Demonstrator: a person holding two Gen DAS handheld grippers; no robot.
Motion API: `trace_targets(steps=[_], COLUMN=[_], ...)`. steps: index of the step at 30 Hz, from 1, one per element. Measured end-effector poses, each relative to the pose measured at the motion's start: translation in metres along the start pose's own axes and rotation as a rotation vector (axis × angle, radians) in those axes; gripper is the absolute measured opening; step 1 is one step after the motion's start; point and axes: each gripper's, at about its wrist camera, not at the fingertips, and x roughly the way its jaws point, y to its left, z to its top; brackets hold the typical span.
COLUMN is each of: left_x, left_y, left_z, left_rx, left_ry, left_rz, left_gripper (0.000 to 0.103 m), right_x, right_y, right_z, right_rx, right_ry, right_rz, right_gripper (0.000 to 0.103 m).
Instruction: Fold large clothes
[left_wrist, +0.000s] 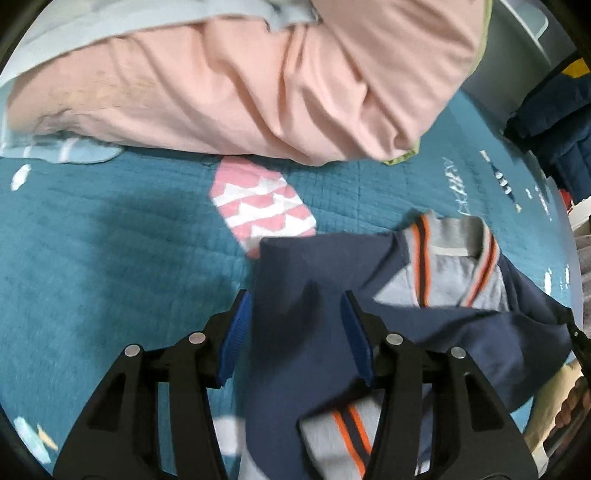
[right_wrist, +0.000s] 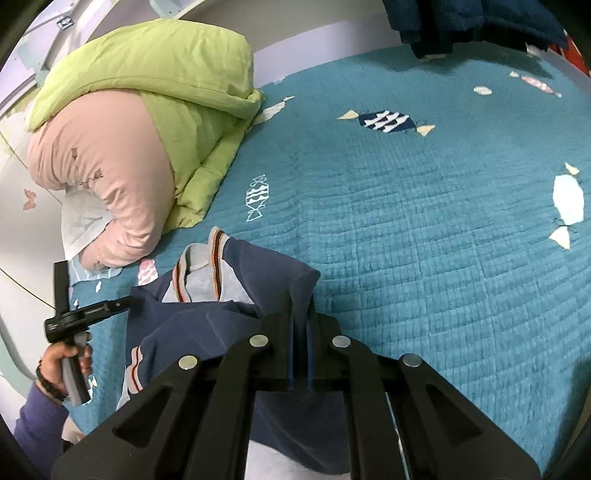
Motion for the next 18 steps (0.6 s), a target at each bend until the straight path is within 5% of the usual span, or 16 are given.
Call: trace_targets(steps=[5, 7, 8, 11, 18], left_x=[0.024, 0.022, 0.019, 0.006, -0.052], left_y=[0.000, -0.002, -0.005, -0.012, -0.013], left_z=[0.012, 0.012, 0.010, 0.004, -0.017], left_rx=[-0.004, 0.020, 0.046, 0.106, 0.110], left_ry=[0.014, -0.008, -0.024, -0.063, -0.129], left_rz=[0.024, 0.049, 0.047, 0.053, -0.073], left_gripper=[0.047, 0.012, 0.008, 0.004, 0.004], right_x=[0.009, 0.010, 0.010, 0.008, -0.015], right_y=[-0.007, -0.007, -0.006, -0.005, 0.006], right_z=[0.005, 0.006, 0.005, 0.004, -0.005], right_rx=[0.007, 0.003, 0.003, 0.005, 0.008], right_ry=[0.005, 0.007, 0.007, 0.005, -0.004], right_rz=[0.018, 0.016, 0.019, 0.021, 0.034], right_gripper=[0.005, 0.005, 0.005, 0.005, 0.005])
